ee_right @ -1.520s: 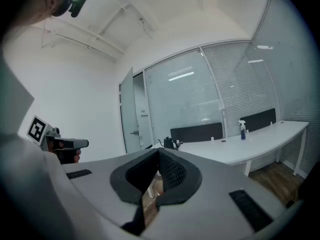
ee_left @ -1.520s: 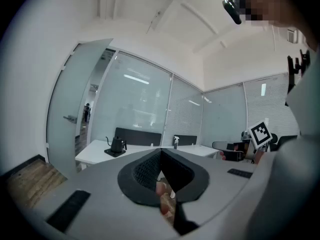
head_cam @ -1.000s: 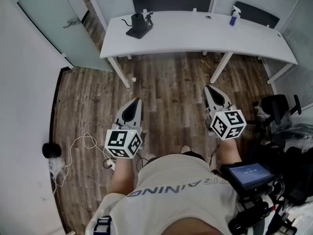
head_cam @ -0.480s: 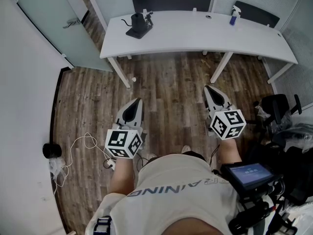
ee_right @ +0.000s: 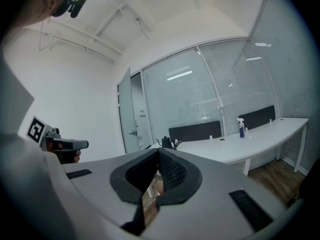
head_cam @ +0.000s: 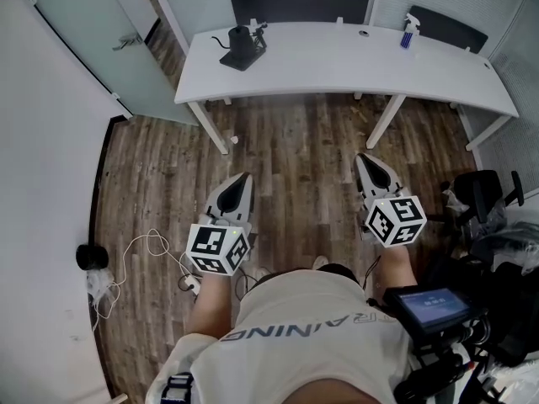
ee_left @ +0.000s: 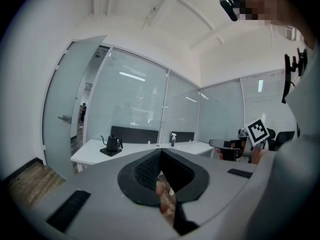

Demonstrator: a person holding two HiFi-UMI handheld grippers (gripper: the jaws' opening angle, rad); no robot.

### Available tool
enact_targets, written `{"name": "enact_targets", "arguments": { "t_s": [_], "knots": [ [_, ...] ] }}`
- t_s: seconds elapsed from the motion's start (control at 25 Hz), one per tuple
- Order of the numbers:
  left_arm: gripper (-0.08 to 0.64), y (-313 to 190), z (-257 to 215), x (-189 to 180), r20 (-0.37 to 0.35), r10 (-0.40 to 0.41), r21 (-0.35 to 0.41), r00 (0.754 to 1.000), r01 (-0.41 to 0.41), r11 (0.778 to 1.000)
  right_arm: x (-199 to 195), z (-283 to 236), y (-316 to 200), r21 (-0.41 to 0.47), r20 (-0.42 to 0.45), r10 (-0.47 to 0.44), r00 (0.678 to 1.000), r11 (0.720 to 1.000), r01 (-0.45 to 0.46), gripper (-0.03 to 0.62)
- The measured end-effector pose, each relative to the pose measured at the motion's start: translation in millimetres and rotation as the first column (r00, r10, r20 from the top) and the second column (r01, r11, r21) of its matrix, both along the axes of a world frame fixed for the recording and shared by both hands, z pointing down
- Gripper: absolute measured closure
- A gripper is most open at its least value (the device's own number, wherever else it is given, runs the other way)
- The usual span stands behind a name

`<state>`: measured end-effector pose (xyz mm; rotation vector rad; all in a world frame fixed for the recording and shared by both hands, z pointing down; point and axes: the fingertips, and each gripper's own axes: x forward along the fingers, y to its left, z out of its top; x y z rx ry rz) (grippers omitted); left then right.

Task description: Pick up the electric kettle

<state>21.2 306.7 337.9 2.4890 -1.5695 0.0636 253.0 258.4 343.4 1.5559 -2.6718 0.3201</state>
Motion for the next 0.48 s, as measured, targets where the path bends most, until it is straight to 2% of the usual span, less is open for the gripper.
{"name": "enact_targets", "arguments": {
  "t_s": [0.24, 0.48],
  "knots": [
    [0.543, -18.1, 3.5, 43.3, 0.036, -0.006, -0.009, 0.999, 0.006, 1.000, 44.3, 17.7, -15.5, -0.026, 0.037, -0.007, 0.999, 1.000, 0.008, 0.580],
    [0.543, -36.2, 3.0, 83.9, 0.036, -0.071, -0.012, 0.997, 0.072, 0.997, 99.2, 31.8, -38.0, -0.025, 0.065, -0.016, 0.998, 1.000, 0.018, 0.580]
  ]
}}
